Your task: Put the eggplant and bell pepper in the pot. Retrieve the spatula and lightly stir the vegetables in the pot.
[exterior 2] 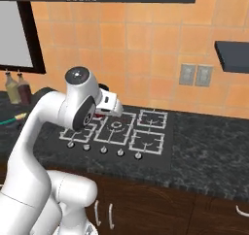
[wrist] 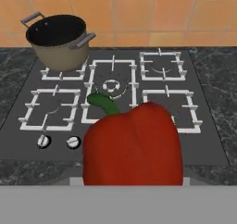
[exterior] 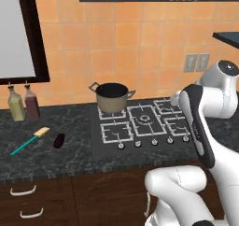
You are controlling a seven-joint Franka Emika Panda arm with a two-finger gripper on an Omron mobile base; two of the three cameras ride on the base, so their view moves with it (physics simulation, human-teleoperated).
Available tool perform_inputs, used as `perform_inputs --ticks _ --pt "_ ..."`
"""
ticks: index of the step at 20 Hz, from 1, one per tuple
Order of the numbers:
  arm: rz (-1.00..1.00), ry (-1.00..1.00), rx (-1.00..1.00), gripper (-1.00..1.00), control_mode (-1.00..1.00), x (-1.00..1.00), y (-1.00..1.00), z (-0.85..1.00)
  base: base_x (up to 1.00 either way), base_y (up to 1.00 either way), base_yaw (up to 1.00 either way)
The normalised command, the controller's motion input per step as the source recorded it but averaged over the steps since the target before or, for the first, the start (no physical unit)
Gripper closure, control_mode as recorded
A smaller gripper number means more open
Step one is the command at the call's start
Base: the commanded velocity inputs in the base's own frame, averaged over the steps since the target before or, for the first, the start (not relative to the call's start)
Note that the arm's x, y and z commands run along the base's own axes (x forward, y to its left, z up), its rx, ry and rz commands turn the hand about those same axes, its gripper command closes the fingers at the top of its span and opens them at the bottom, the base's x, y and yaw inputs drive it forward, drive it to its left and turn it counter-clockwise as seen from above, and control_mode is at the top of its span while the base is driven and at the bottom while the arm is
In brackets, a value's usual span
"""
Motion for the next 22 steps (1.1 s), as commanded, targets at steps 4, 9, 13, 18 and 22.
perform_inputs --ticks 4,9,13,18,22 --pt "0.0 0.0 0.0 1.0 1.0 0.0 0.0 0.0 0.0 1.0 0.07" --pt "0.0 0.0 0.0 1.0 1.0 0.0 0.0 0.0 0.17 0.47 0.0" --pt "0.0 0.0 0.0 1.0 1.0 0.0 0.0 0.0 0.5 0.11 -0.01" --pt "0.0 0.0 0.0 1.0 1.0 0.0 0.0 0.0 0.58 0.23 0.0" --pt "0.0 0.0 0.0 1.0 1.0 0.0 0.0 0.0 0.4 0.27 0.0"
